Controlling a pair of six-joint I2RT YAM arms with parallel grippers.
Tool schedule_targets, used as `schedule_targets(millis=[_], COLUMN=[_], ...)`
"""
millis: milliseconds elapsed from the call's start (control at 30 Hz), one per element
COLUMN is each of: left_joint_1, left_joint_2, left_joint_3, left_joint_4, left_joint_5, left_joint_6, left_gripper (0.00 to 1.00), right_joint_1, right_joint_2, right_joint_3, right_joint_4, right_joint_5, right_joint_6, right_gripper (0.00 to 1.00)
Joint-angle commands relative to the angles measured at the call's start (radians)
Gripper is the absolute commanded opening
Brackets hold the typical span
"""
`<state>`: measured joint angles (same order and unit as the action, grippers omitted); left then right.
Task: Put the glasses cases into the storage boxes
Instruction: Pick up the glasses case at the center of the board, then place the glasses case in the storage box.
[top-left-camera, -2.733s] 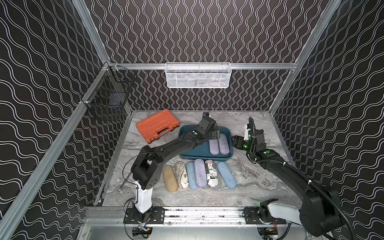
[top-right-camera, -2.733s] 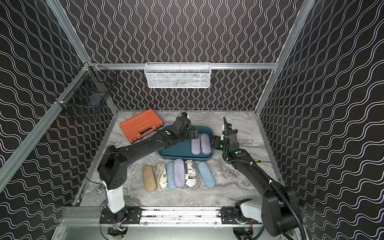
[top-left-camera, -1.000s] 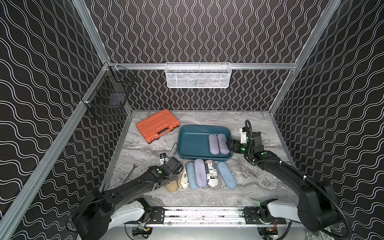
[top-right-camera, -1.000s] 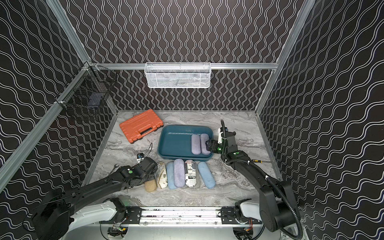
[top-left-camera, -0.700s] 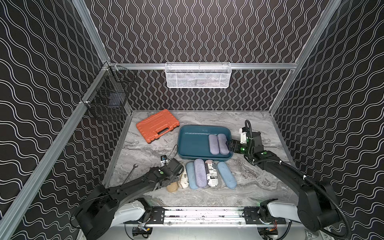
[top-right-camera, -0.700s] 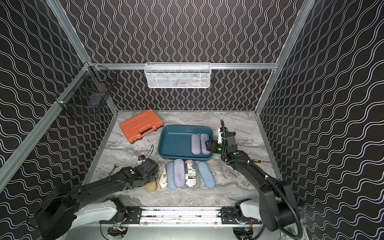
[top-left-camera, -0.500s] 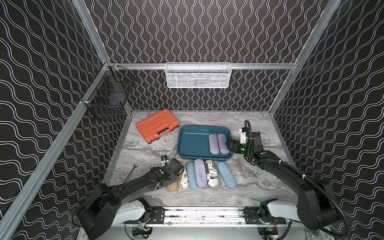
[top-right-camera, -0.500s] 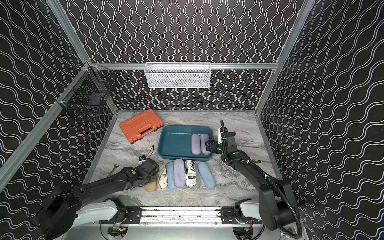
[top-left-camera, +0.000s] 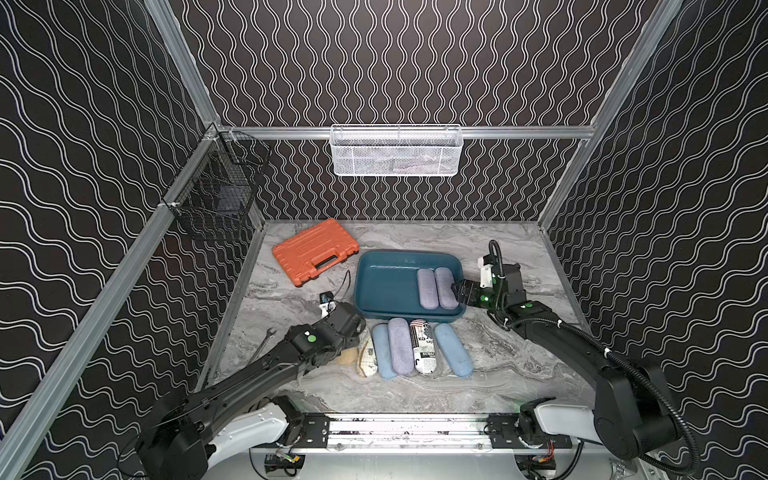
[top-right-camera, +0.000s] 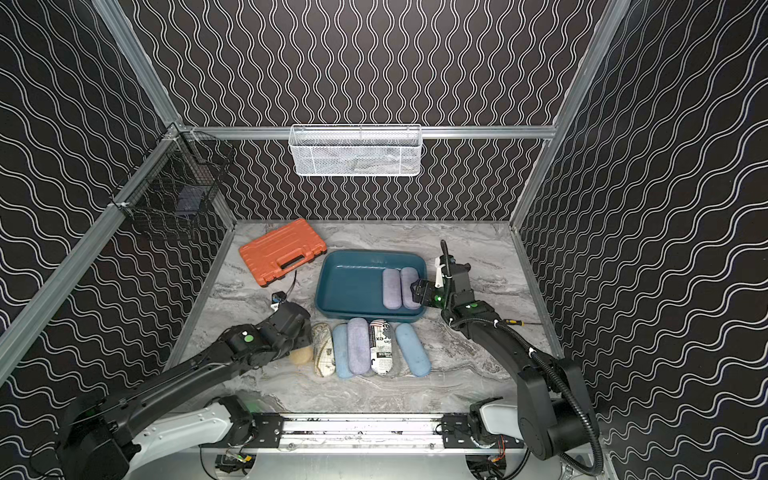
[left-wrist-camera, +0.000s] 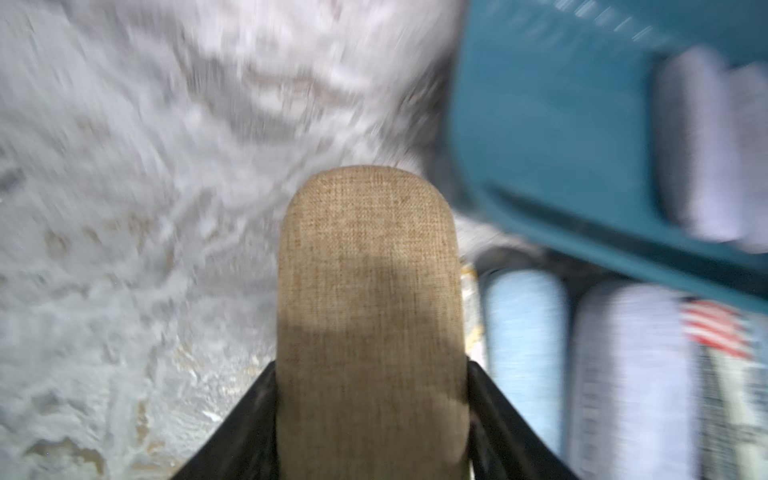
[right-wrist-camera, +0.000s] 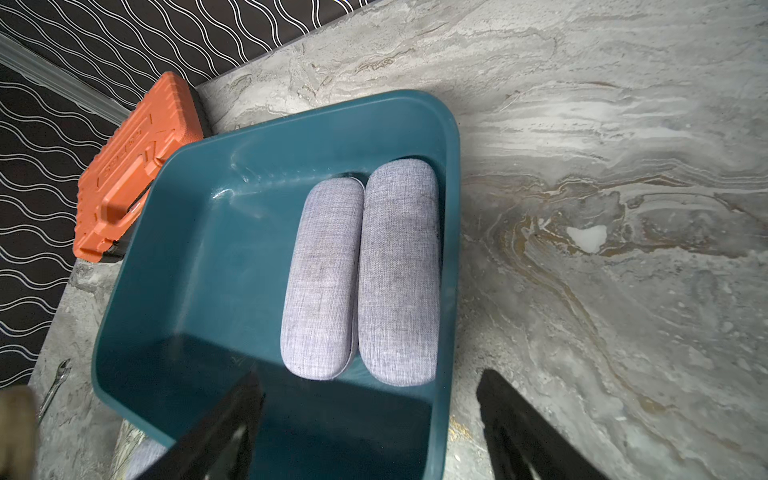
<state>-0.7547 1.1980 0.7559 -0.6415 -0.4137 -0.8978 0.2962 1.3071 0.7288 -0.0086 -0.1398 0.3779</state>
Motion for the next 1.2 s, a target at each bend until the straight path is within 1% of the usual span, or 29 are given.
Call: schedule_targets(millis=[0, 167, 433, 700, 833, 933, 1167], left_joint_1=[0.001, 0.005, 0.014, 0.018, 0.019, 0.02, 0.035], left_joint_2=[0.018, 0.114, 0.363, 0.582, 0.662, 0.721, 0.826], left_joint_3=[0.075, 0.189, 0.384, 0.563, 0.614, 0.652, 0.667], left_joint_4=[-0.008, 0.072, 0.237, 0.299, 0.338, 0.343, 0.428], left_joint_5=[-0.033, -0.002, 0.095, 0.162, 0.197, 0.199, 0.242], left_joint_6=[0.103, 0.186, 0.274, 0.324, 0.326, 0.332, 0.345], left_gripper=[0.57, 0.57, 0.57, 0.57, 0.58, 0.58, 0.57], right_joint_1=[0.0, 0.001, 0.001, -0.002, -0.003, -0.002, -0.004], right_joint_2=[0.003, -0.002, -0.018, -0.029, -0.02, -0.017, -0.009], right_joint_3=[0.015, 0.021, 0.029, 0.028, 0.03, 0.03, 0.029], right_joint_4=[0.018, 0.009, -0.013, -0.022, -0.024, -0.024, -0.021], right_joint_5=[0.003, 0.009, 0.034, 0.059, 0.056, 0.053, 0.054], right_joint_6=[0.008, 0.007, -0.002, -0.01, -0.009, -0.01, -0.01], right_gripper=[0.83, 0.83, 0.83, 0.83, 0.83, 0.83, 0.83])
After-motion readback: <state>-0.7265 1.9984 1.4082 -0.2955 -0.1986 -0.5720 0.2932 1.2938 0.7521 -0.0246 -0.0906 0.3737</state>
